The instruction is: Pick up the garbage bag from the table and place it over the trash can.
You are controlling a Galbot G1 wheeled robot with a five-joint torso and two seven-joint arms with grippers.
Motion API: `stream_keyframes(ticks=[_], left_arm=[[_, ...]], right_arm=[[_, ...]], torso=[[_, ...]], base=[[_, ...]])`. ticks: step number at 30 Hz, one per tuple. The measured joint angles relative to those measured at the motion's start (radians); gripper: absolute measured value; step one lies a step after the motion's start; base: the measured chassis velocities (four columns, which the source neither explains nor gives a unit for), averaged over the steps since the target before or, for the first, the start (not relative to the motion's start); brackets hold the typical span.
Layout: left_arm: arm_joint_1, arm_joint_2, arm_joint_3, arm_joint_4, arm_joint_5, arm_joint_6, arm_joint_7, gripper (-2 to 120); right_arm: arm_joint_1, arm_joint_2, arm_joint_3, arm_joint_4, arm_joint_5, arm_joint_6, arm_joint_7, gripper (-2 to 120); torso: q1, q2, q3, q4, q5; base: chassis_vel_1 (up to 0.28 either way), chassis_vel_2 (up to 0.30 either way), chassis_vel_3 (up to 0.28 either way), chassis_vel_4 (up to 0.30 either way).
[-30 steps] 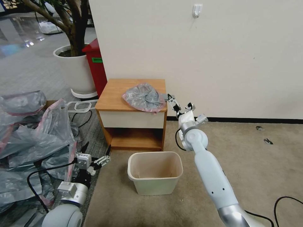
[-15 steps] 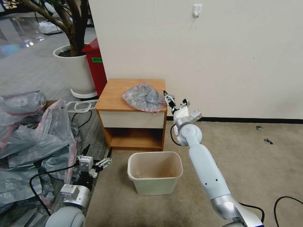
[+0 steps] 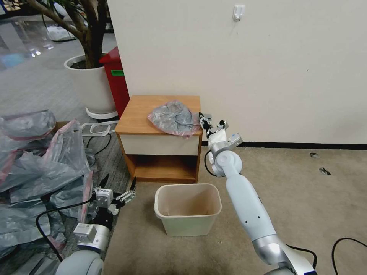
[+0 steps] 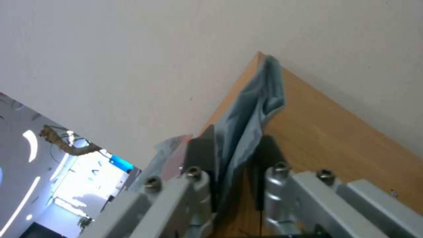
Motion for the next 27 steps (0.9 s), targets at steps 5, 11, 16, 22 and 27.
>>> stream_keyframes(ticks=[5,11,16,22,27], left_arm=[[-0.002,-0.003,0.003,0.001,0.001,0.000,0.000,100],[-0.003,-0.002,0.004,0.007,0.002,0.000,-0.001,100],[-0.005,-0.005,0.004,0.008,0.002,-0.002,-0.001,100],[-0.007,-0.013,0.000,0.013,0.000,-0.013,-0.003,100],[-0.006,-0.012,-0.010,0.021,-0.014,-0.036,-0.003,100]], right_arm=[[0.000,0.003,0.000,0.000,-0.004,0.003,-0.001,0],[-0.006,0.000,-0.002,0.008,-0.010,0.007,-0.003,0],[-0.033,-0.008,-0.018,0.066,-0.005,0.012,0.028,0],[-0.128,-0.058,-0.092,0.267,0.000,-0.010,0.182,0],[-0.257,-0.117,-0.174,0.510,-0.007,-0.056,0.399,0]], torso=[[0.000,0.000,0.000,0.0000,0.0000],[0.000,0.000,0.000,0.0000,0.0001],[0.000,0.000,0.000,0.0001,0.0001],[0.000,0.000,0.000,-0.0001,0.0002],[0.000,0.000,0.000,0.0002,0.0000]], base=[[0.000,0.000,0.000,0.000],[0.000,0.000,0.000,0.000],[0.000,0.000,0.000,0.000],[0.000,0.000,0.000,0.000],[0.000,0.000,0.000,0.000]])
